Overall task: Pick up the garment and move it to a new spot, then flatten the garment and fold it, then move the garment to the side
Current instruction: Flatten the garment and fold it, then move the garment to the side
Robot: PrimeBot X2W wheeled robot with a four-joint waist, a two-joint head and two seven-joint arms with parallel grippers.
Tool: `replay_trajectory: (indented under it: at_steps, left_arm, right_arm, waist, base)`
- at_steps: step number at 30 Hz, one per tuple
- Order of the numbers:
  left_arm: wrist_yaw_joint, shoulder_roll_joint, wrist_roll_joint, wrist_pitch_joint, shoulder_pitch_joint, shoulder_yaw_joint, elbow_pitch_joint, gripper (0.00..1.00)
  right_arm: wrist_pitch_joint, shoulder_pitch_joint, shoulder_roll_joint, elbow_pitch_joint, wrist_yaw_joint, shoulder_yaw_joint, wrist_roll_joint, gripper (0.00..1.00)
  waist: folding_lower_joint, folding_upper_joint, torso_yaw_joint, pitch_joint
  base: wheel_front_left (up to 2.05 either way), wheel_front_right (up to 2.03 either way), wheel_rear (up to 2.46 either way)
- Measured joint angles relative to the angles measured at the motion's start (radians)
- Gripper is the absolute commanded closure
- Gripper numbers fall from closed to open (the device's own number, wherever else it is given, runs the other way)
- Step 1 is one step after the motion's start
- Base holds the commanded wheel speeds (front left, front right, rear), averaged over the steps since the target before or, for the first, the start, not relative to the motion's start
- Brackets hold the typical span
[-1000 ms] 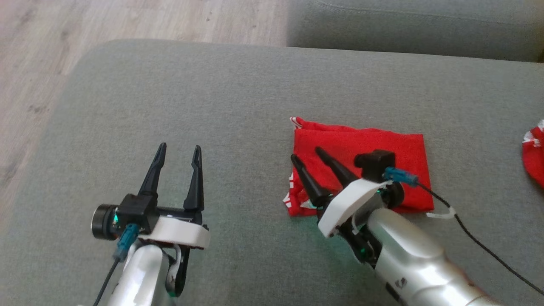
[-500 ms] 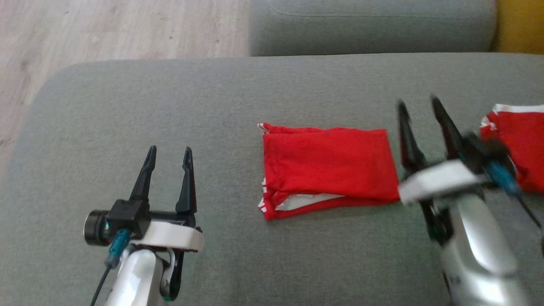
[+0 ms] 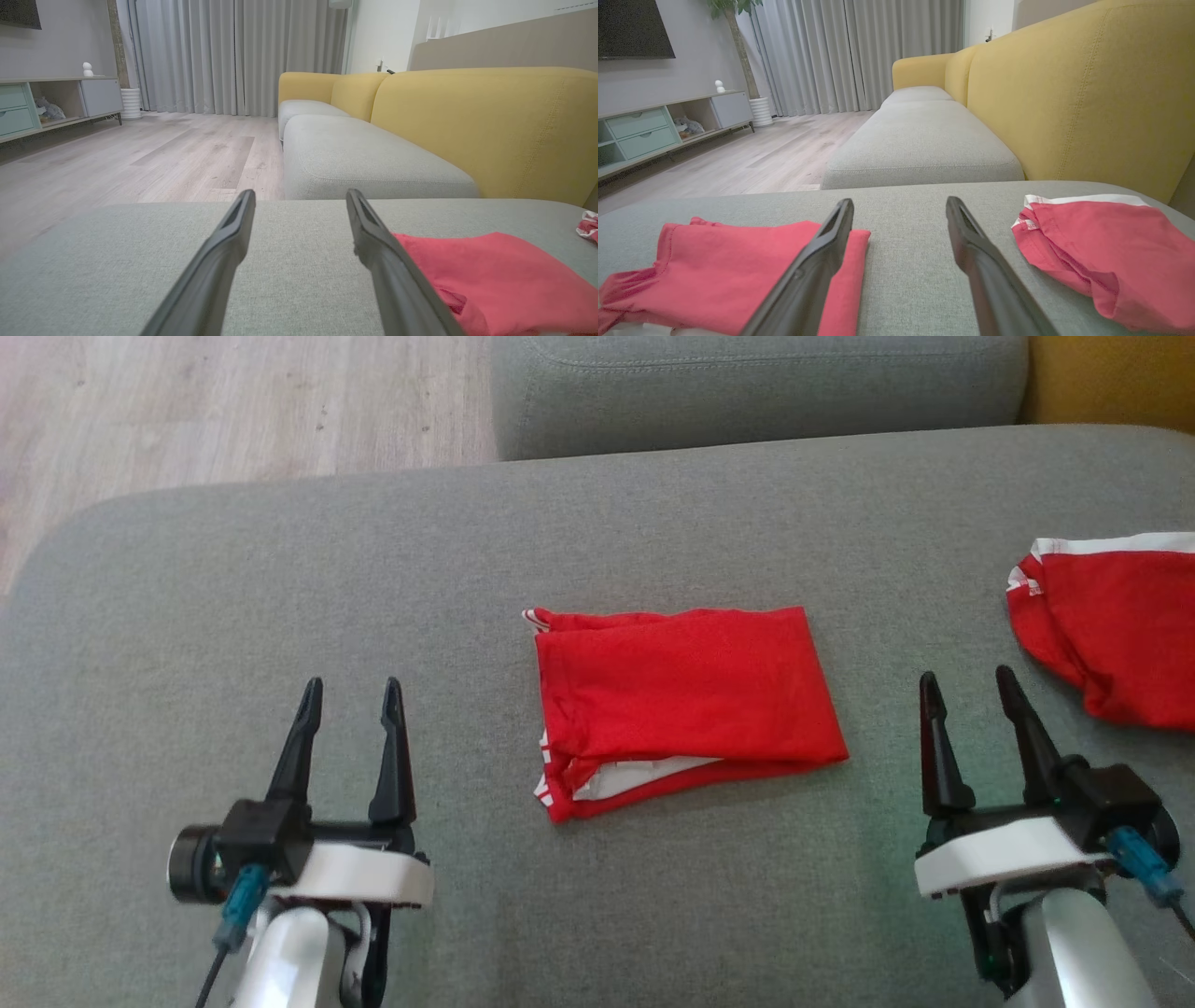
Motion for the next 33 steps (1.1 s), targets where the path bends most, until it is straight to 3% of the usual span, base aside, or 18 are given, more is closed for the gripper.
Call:
replay_trajectory:
  at_steps: [18, 22, 33]
  left_arm:
    - [0.005, 0.000, -0.001, 0.000, 0.014, -0.008, -0.005, 0.00]
    - [0.004, 0.000, -0.001, 0.000, -0.004, -0.013, -0.002, 0.00]
    - [0.002, 0.000, -0.011, 0.000, -0.049, -0.040, 0.009, 0.00]
  right_arm:
    - [0.000, -0.001, 0.002, 0.005, 0.000, 0.000, 0.003, 0.00]
    - [0.011, -0.044, 0.002, 0.066, 0.000, 0.008, 0.008, 0.00]
    - [0.199, -0.210, 0.002, 0.327, 0.000, 0.059, 0.059, 0.00]
  waist:
    - [0.0000, 0.0000, 0.018, 0.020]
    - [0.0000, 0.0000, 0.029, 0.045]
    - [0.0002, 0.0000, 0.081, 0.108]
  base:
    - [0.00, 0.00, 0.00]
    - [0.00, 0.00, 0.00]
    - [0.00, 0.00, 0.00]
